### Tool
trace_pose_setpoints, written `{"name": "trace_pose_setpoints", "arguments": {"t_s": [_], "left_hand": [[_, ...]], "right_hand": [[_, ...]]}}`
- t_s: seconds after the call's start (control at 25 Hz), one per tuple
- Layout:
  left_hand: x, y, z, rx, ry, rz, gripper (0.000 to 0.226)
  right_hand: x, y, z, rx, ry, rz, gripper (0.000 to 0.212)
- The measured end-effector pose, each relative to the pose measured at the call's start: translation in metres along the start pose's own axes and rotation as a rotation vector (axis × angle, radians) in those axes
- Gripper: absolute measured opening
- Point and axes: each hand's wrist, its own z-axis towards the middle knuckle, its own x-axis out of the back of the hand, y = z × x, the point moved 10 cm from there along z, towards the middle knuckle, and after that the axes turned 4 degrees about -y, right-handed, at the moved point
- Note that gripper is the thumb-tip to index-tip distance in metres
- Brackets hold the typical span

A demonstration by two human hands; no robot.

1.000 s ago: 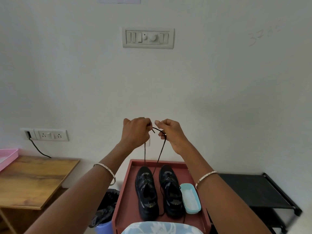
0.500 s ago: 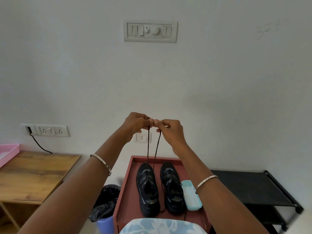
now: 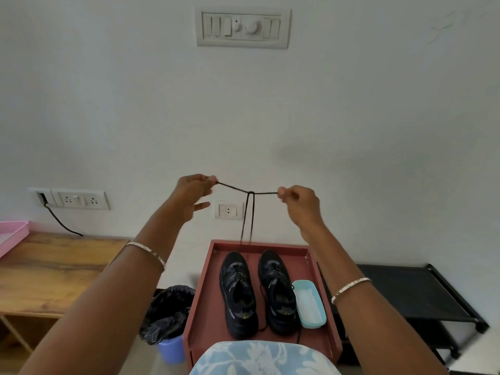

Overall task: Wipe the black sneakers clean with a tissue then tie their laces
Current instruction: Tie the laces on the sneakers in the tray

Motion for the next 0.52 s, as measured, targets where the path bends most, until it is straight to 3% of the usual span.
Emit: {"name": "trace_pose_setpoints", "arguments": {"t_s": [0.12,0.2,0.28,0.32,0.36,0.4,0.44,0.52], "left_hand": [[0.050,-0.052,0.015,0.139,0.154,-0.318,0.016],[0.051,-0.076,0.018,0.154,0.184,-0.633,0.030],[0.028,-0.065,0.020,0.043,0.072,-0.574,0.031],[0.007,-0.048,0.021,-0.039,-0.030,-0.360,0.027],[-0.016,-0.030,0.023,-0.151,-0.135,-0.008,0.023],[-0.044,-0.015,0.023,-0.274,-0.245,0.447,0.018],[-0.068,-0.013,0.025,-0.364,-0.333,0.924,0.021],[-0.084,-0.020,0.038,-0.381,-0.343,1.603,0.043]], "right_hand": [[0.032,0.092,-0.002,-0.265,0.050,-0.009,0.025],[0.021,0.144,-0.014,-0.477,0.041,0.367,0.015],[-0.013,0.148,-0.010,-0.538,0.010,0.952,0.017],[-0.029,0.136,-0.002,-0.518,0.015,1.216,0.023],[-0.042,0.122,0.007,-0.516,0.025,1.326,0.027],[-0.053,0.108,0.016,-0.501,0.000,1.287,0.026],[-0.058,0.094,0.026,-0.444,-0.038,1.045,0.021],[-0.063,0.062,0.042,-0.172,-0.190,0.203,0.014]]}}
